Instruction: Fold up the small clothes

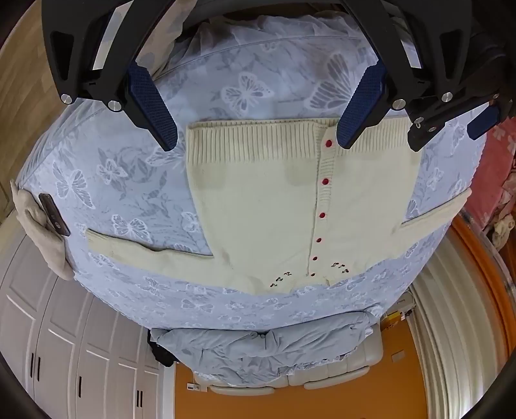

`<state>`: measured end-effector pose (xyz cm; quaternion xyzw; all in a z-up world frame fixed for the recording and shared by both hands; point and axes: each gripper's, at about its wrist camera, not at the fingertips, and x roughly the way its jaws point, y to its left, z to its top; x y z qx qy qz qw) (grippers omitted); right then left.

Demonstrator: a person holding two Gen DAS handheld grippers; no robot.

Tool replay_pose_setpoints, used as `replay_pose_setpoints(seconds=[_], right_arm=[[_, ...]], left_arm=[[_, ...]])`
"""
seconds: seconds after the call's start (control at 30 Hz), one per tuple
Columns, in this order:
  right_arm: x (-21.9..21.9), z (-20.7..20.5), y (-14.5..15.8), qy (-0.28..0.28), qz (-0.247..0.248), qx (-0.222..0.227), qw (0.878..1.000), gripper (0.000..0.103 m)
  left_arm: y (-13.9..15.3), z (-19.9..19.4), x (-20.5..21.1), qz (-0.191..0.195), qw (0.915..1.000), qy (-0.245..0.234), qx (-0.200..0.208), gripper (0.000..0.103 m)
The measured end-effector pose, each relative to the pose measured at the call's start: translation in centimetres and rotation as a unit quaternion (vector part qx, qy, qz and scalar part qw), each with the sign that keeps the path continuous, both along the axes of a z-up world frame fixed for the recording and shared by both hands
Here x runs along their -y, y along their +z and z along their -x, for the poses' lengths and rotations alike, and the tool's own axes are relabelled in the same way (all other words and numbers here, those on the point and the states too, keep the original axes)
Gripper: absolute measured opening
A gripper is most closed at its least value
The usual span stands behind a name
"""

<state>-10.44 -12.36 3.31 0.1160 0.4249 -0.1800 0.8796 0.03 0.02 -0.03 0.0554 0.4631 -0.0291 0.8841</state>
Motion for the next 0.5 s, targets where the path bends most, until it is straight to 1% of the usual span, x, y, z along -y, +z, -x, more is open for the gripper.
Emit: replay_pose_setpoints(seconds=[0.07,0.2,0.4,0.5], right_arm=[[-0.03,0.02,0.07,0.001,0.003,0.005,1.000,0.098],[0.02,0.03,0.13,-0.001,0.001,0.007,1.000,0.098],[0.39,-0.18,0.21,-0.002,-0.004,0.006,1.000,0.098],[0.34,-0.17,0.40,0.000,-0.001,0.005,1.000,0.098]], left_arm=[[0.04,0.06,0.04,-0.005,1.0000,0.001,0.008,0.095],[-0.02,-0.31,0.25,-0.005,1.0000,-0.001,0.004,0.095],[0.45,-0.31,0.49,-0.008,0.9999,0.000,0.010,0.095],[0.55,-0.83,0.51,-0.008,1.0000,0.000,0.004,0.095]])
